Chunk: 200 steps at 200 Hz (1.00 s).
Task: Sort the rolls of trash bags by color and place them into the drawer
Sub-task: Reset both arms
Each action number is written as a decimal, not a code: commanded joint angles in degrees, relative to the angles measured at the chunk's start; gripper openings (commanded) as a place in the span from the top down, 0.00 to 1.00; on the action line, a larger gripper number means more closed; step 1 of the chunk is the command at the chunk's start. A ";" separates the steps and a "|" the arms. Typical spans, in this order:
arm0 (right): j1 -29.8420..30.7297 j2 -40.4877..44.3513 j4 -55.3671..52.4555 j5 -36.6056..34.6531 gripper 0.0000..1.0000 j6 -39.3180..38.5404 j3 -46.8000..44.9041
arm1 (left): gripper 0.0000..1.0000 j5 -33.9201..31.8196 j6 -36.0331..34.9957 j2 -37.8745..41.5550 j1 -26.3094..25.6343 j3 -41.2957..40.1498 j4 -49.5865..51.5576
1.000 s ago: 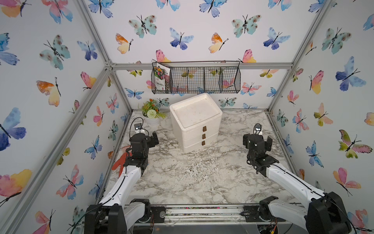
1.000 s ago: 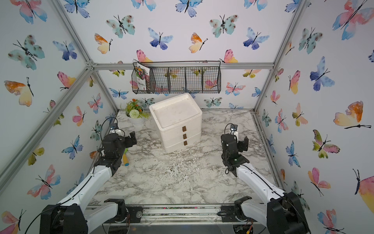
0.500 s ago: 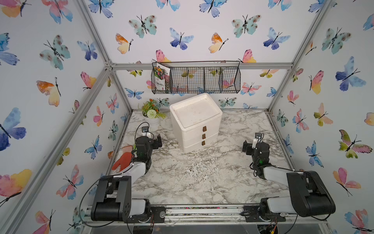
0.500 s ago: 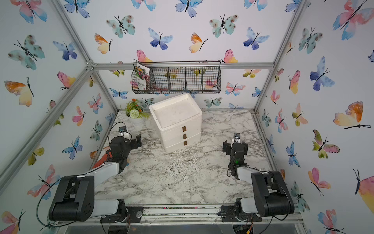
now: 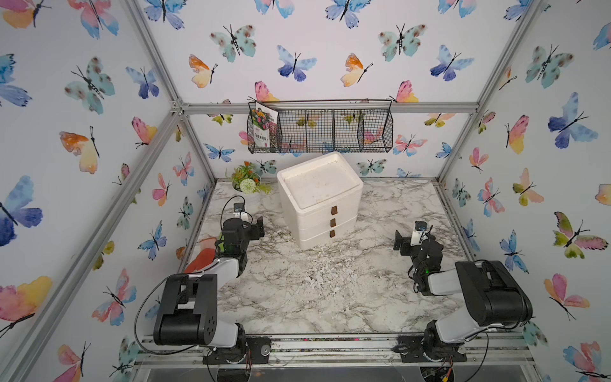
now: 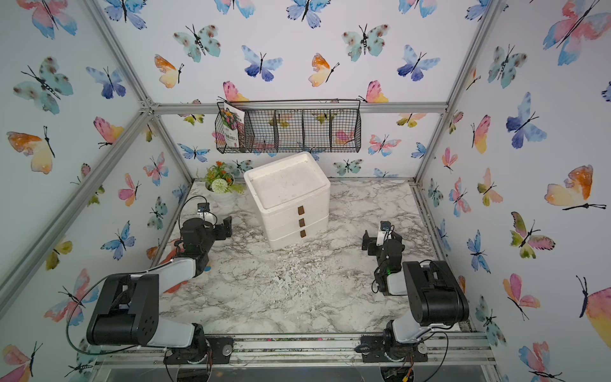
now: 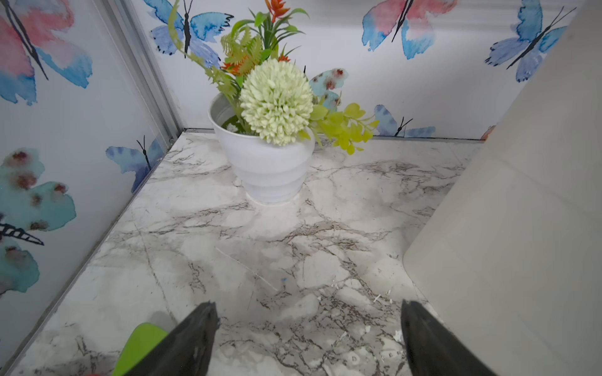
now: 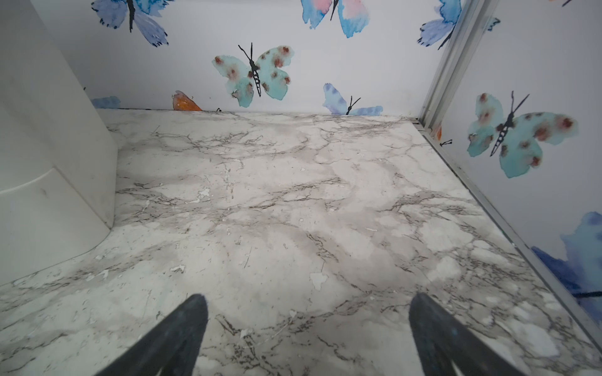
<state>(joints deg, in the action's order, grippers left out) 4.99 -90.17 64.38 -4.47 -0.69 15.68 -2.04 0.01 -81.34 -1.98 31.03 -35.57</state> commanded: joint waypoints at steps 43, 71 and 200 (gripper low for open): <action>-1.48 -0.88 2.41 4.29 0.00 0.69 0.31 | 0.06 -3.90 0.86 6.60 0.30 -4.93 -1.86; -1.48 -0.80 2.28 4.29 0.00 0.69 0.32 | 0.01 -5.42 2.89 5.01 0.12 -7.24 -2.19; -1.48 -0.53 2.55 4.01 0.02 0.34 -0.02 | 0.01 -9.87 2.83 1.84 -0.99 -17.27 -22.22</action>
<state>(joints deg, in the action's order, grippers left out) 3.77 -90.24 65.45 -1.06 -0.49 15.68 -12.05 1.52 -81.36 -4.27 19.25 -47.70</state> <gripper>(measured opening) 0.982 0.987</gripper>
